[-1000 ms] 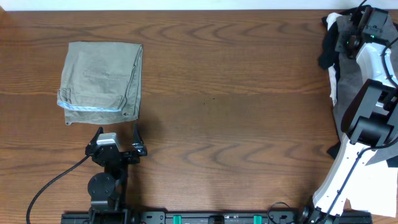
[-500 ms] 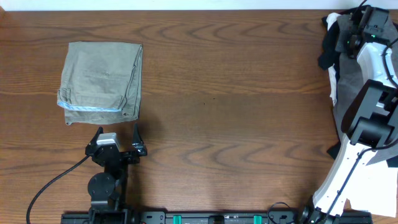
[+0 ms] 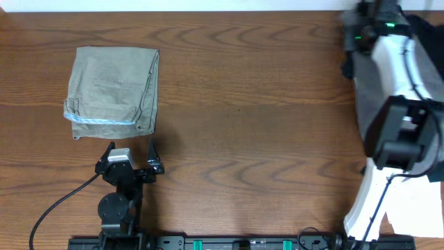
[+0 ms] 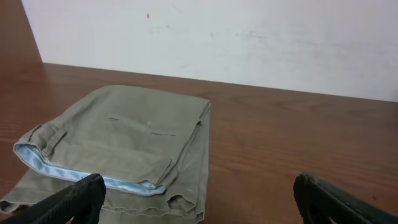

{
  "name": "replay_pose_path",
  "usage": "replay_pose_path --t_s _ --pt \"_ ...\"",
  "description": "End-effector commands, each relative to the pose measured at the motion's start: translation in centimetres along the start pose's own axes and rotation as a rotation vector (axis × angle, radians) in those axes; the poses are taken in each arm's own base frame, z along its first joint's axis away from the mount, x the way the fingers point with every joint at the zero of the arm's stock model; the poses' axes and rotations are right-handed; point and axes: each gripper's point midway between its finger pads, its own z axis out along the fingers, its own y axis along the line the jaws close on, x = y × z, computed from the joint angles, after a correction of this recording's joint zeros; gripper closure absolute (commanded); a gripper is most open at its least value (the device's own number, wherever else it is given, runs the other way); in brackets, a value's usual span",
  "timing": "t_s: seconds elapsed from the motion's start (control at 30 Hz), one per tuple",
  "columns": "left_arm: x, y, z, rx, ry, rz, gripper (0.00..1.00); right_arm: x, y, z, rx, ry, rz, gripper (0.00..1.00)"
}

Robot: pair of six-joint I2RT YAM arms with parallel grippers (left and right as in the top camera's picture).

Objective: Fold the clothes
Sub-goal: 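Drag the grey shorts with the right gripper leftward onto the table center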

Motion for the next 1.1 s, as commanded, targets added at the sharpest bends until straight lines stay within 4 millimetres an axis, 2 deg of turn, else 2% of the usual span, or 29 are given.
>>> replay_pose_path --t_s 0.0,0.17,0.33,0.43,0.57,0.63,0.73,0.83,0.93,0.97,1.0,1.03,1.07 --pt "1.7 0.2 0.1 -0.007 0.047 0.014 0.02 -1.2 8.7 -1.9 -0.151 -0.038 -0.103 0.99" --pt "1.7 0.2 0.1 -0.007 0.047 0.013 0.02 0.5 16.8 -2.8 -0.245 -0.007 -0.196 0.99" --pt "1.7 0.2 0.1 -0.007 0.047 0.014 0.02 4.0 25.1 -4.4 -0.328 0.051 -0.346 0.99" --pt "1.7 0.2 0.1 -0.007 0.047 0.014 0.02 6.5 29.2 -5.6 -0.371 0.081 -0.462 0.99" --pt "1.7 0.2 0.1 -0.007 0.047 0.014 0.02 9.0 33.2 -7.0 -0.399 0.094 -0.566 0.99" --pt "1.7 0.2 0.1 -0.007 0.048 0.014 0.02 9.7 34.1 -7.3 -0.371 0.091 -0.600 0.99" --pt "1.7 0.2 0.1 -0.007 0.047 0.014 0.02 10.2 34.4 -7.5 -0.310 0.087 -0.634 0.99" --pt "1.7 0.2 0.1 -0.007 0.047 0.014 0.02 11.5 34.6 -7.8 -0.310 0.128 -0.656 0.99" --pt "1.7 0.2 0.1 -0.007 0.047 0.014 0.02 12.7 34.4 -8.1 -0.306 0.174 -0.671 0.91" --pt "1.7 0.2 0.1 -0.007 0.047 0.014 0.02 13.0 34.3 -8.1 -0.304 0.186 -0.678 0.83" --pt "1.7 0.2 0.1 -0.007 0.047 0.014 0.02 13.1 34.2 -8.2 -0.305 0.188 -0.687 0.64" --pt "1.7 0.2 0.1 -0.007 0.048 0.014 0.02 13.0 34.2 -8.5 -0.310 0.186 -0.690 0.38" --pt "1.7 0.2 0.1 -0.007 0.047 0.014 0.02 12.8 34.3 -9.0 -0.322 0.178 -0.689 0.33"
